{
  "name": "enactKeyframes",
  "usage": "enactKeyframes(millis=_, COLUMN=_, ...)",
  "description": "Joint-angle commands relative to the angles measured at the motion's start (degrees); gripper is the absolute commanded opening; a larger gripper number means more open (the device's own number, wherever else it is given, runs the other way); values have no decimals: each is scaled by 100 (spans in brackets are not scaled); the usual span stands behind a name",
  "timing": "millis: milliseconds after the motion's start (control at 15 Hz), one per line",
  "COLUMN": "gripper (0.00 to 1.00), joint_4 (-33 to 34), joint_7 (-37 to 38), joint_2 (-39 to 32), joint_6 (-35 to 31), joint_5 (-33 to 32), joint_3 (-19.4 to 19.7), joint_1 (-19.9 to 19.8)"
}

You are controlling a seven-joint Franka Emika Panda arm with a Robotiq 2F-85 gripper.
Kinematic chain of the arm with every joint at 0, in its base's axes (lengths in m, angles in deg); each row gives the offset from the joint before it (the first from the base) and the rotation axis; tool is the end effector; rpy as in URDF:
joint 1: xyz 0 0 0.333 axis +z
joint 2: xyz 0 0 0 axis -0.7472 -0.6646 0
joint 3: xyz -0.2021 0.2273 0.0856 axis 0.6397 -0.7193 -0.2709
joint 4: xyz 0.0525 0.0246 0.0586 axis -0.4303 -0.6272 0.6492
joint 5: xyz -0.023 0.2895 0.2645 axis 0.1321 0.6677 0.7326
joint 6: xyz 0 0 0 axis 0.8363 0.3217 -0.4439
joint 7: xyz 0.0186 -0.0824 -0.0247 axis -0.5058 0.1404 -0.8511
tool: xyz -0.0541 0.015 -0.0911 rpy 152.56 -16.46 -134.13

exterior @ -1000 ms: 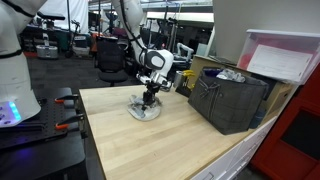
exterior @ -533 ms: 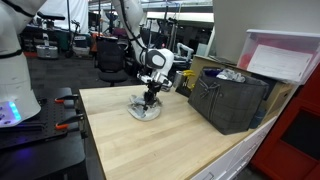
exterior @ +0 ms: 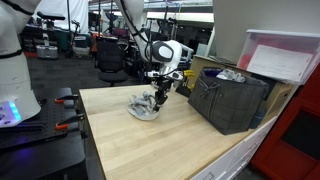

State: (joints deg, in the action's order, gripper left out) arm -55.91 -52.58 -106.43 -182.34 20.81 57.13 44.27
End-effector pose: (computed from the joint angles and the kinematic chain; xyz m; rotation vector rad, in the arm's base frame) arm 0.5739 -0.1966 0.1946 2.8088 -0.5438 -0.3235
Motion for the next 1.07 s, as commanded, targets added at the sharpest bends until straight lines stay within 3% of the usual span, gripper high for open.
enactKeyframes(millis=0, gripper=0, joint_4=-201, joint_7=690, joint_2=319, joint_6=-8, joint_5=-261, joint_3=380, joint_1=-46)
enactKeyframes(millis=467, gripper=0, joint_4=-284, joint_7=2082, joint_2=356, joint_6=273, joint_5=-640, joint_3=906, joint_1=35)
enactKeyframes(millis=733, gripper=0, joint_4=-540, joint_7=2502, joint_2=686, joint_6=192, joint_5=-649, joint_3=884, joint_1=74)
enactKeyframes(millis=1000, gripper=0, joint_4=-898, joint_7=2416, joint_2=1477, joint_6=49, joint_5=-509, joint_3=714, joint_1=24)
